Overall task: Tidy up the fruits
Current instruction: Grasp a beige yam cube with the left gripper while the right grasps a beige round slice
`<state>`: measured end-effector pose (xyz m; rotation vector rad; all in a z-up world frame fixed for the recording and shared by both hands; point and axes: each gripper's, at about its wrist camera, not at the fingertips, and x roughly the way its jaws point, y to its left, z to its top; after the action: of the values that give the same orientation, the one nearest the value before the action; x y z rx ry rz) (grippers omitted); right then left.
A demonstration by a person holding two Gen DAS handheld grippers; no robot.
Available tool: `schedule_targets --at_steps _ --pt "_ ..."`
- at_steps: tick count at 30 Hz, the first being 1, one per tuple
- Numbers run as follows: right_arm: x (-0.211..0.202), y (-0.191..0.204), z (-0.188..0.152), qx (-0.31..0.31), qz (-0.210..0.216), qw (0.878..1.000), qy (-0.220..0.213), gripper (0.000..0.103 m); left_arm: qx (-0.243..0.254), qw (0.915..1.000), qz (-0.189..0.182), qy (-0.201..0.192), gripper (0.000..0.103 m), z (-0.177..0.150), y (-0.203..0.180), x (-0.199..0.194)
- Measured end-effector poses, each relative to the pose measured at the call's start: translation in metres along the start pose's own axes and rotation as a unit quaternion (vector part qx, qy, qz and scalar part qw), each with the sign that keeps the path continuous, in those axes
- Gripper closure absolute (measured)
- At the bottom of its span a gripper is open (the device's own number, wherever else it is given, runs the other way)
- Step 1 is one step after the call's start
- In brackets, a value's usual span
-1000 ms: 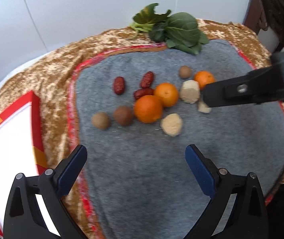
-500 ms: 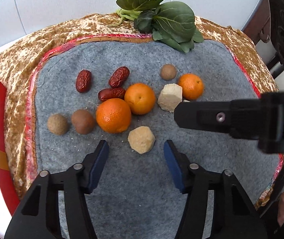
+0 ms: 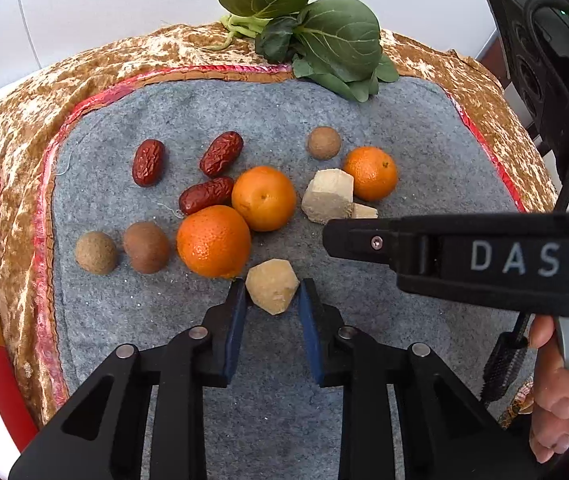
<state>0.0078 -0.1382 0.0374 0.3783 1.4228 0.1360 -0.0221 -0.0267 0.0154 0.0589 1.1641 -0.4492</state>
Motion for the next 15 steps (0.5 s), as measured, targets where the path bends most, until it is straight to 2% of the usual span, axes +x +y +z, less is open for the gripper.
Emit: schedule_targets --at_steps 3,11,15 --pt "0.001 0.002 -0.003 -0.012 -0.020 1.000 -0.003 0.078 0.004 1.0000 0.000 -0.001 0.079 -0.004 0.000 -0.003" --pt "-0.007 0.006 -0.005 -0.019 -0.006 1.000 -0.011 0.079 0.000 1.0000 -0.004 -0.008 0.079 -0.011 0.005 -0.017" --pt "-0.012 0.013 -0.008 -0.034 0.006 0.999 -0.012 0.079 0.007 0.9998 0.017 -0.013 0.079 -0.018 0.006 -0.029"
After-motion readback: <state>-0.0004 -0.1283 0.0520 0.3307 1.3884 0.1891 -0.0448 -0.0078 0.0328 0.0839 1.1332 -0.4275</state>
